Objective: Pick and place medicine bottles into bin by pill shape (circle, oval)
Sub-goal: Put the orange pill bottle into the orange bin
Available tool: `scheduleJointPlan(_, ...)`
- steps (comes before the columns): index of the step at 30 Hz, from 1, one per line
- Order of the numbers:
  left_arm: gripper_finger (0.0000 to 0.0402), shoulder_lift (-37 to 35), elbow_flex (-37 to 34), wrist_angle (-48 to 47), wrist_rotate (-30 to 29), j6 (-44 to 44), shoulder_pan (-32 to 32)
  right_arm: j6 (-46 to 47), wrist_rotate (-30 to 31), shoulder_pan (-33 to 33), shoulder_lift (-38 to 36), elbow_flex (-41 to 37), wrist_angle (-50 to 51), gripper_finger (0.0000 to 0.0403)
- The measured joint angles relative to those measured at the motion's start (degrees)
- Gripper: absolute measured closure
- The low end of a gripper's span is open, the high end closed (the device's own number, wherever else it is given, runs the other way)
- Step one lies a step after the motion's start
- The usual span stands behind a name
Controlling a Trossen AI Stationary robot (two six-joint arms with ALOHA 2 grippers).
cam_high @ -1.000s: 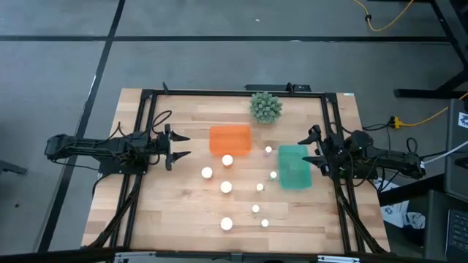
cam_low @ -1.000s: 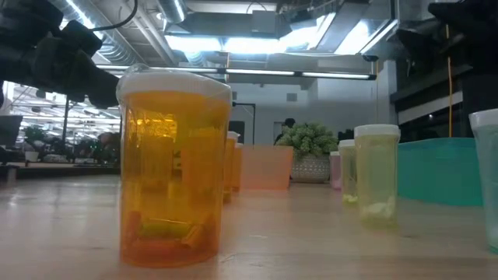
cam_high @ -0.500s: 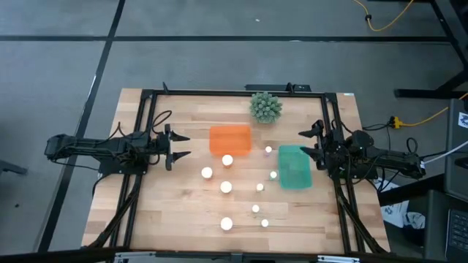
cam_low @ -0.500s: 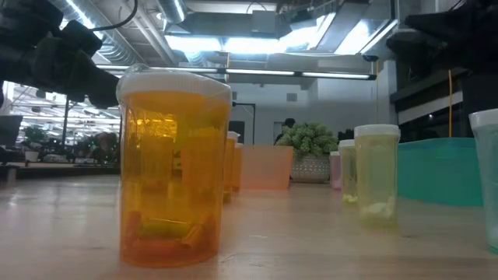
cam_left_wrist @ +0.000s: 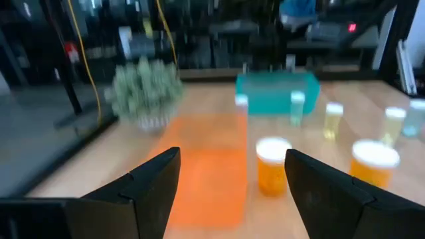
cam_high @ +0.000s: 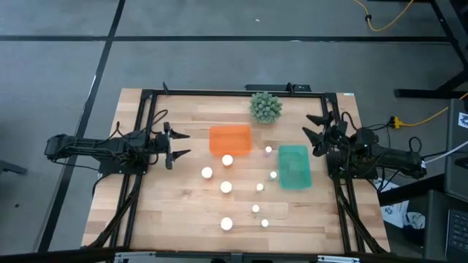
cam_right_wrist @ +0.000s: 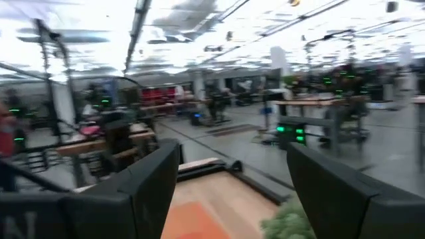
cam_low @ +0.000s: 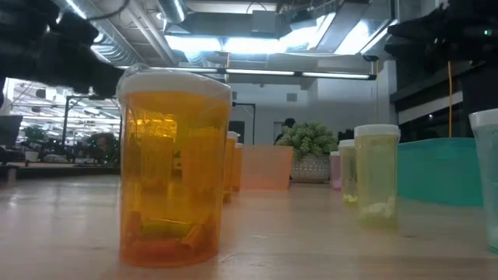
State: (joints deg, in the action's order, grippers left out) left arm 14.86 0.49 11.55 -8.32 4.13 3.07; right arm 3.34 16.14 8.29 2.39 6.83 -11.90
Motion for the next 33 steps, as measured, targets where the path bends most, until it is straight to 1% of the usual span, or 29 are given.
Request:
scheduleJointPlan(3,0.0139,0.0,0.0,6.3,0.0,0.8,0.0,0.6,5.9,0.0,2.7,3.3,1.2,0.0121)
scheduleJointPlan(7,0.0139,0.0,0.0,14.7,-0.4,2.0,0.0,0.7,7.0,0.0,8.6,7.3,4.0,0.0121)
scheduleJointPlan(10,0.0139,0.0,0.0,21.3,-5.5,6.2,0.0,0.9,7.8,0.1,14.6,11.0,6.1,0.0121)
scheduleJointPlan(14,0.0139,0.0,0.0,27.0,-12.3,11.5,0.0,1.0,12.8,1.6,23.3,19.2,14.8,0.0121)
scheduleJointPlan(18,0.0139,0.0,0.0,27.5,-16.4,11.5,0.0,0.7,13.3,4.0,30.7,26.6,20.4,0.0121)
scheduleJointPlan(23,0.0139,0.0,0.0,27.5,-23.5,11.5,0.0,3.1,12.3,5.3,36.3,32.9,20.5,0.0121)
scheduleJointPlan(26,0.0139,0.0,0.0,28.2,-25.8,11.4,0.0,2.4,12.3,5.8,38.1,34.7,20.7,0.0121)
scheduleJointPlan(30,0.0139,0.0,0.0,28.2,-28.1,11.5,0.0,2.2,12.3,6.8,39.8,35.1,20.3,0.0121)
scheduleJointPlan(33,0.0139,0.0,0.0,29.1,-28.7,11.5,0.5,2.0,12.3,6.8,40.8,35.1,21.7,0.0121)
